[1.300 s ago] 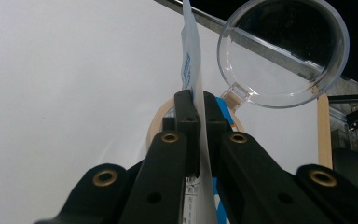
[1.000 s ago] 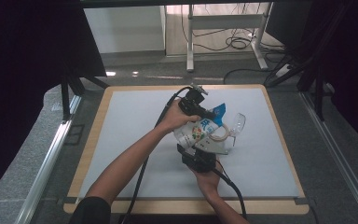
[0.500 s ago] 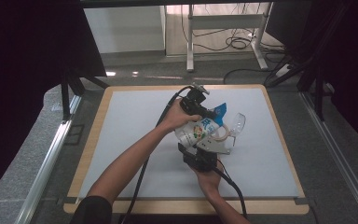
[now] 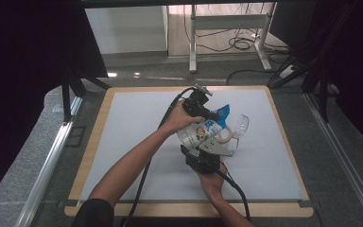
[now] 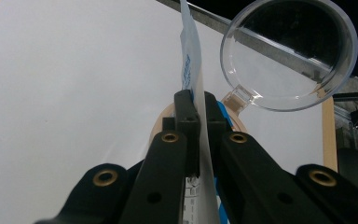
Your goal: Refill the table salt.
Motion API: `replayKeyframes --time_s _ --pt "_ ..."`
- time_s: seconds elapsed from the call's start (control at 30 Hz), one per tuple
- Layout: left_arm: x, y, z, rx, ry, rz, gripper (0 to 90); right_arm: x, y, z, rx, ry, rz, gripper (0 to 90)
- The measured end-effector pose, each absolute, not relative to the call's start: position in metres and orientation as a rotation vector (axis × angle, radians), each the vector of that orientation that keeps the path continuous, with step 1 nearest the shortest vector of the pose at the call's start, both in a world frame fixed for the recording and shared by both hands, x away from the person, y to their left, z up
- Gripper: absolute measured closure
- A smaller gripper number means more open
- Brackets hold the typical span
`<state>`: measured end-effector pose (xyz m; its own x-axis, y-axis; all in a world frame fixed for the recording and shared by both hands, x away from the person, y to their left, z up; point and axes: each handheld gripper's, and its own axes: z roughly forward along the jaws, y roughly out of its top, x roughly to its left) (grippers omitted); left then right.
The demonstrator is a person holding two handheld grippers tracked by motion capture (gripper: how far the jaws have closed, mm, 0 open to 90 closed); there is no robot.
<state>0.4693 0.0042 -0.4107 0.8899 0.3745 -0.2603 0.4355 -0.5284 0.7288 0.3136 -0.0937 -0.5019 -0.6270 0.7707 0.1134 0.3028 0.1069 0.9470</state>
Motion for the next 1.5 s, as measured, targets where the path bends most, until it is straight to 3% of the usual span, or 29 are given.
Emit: replayKeyframes --time_s 1.5 --pt "0.4693 0.0017 -0.4095 2.196 0.571 -0.092 89.8 0.3122 -0.095 -0.4983 1.04 1.976 1.548 54.9"
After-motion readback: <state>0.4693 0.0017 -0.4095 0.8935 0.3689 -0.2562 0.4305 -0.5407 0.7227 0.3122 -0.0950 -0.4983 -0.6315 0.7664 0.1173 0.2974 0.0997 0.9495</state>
